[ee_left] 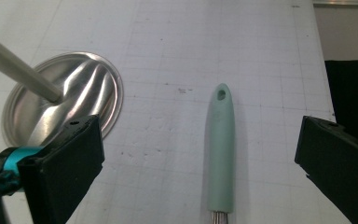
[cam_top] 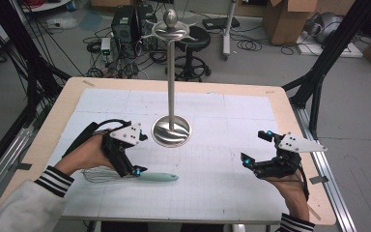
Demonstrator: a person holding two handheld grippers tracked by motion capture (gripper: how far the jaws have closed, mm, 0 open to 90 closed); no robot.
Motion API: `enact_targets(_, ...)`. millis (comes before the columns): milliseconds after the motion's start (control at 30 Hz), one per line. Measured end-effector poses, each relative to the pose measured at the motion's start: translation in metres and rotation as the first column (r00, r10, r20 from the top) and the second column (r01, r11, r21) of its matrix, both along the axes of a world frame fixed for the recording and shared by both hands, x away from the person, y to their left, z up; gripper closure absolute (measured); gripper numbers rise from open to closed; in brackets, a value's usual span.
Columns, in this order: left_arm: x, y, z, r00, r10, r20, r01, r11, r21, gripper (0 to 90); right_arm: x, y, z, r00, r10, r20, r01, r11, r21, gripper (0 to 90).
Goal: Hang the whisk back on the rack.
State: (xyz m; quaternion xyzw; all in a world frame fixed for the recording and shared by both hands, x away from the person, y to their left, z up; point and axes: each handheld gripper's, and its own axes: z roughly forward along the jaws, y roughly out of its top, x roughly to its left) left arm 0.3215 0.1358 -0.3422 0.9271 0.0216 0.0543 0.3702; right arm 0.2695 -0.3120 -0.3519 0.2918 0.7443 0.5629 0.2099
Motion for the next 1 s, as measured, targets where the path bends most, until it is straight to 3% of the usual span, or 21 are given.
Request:
enact_targets(467,0.000,-0.026,-0.025,0.9966,-0.055,-0.062,0.060,0.9949,0.081,1.8,0.000,-0.002,-0.001,1.0000,0.002,0.000,-0.002,1.000,0.011,0.2)
enact_targets(633,0.000,-0.031,-0.035,0.9931,-0.093,-0.072,0.102,0.9838,0.147,1.8,0.000,-0.003,-0.001,1.0000,0.001,0.000,-0.001,1.000,0.013,0.2)
enact_targets(800,0.004,-0.034,-0.042,0.9928,-0.078,-0.090,0.093,0.9810,0.170,1.9,0.000,-0.002,-0.001,1.0000,0.006,-0.004,-0.006,1.000,0.014,0.2)
enact_targets(867,0.004,-0.034,-0.044,0.9920,-0.081,-0.097,0.096,0.9817,0.164,6.4,0.001,-0.002,-0.001,1.0000,0.007,0.000,-0.007,1.000,0.012,0.2)
enact_targets(967,0.004,-0.036,-0.047,0.9903,-0.087,-0.108,0.105,0.9792,0.174,7.8,0.001,-0.002,-0.002,1.0000,0.008,0.000,-0.008,1.000,0.009,0.2)
enact_targets(1000,0.005,-0.037,-0.048,0.9896,-0.096,-0.107,0.115,0.9753,0.188,7.8,0.001,-0.002,-0.002,1.0000,0.008,-0.001,-0.008,1.000,0.010,0.2)
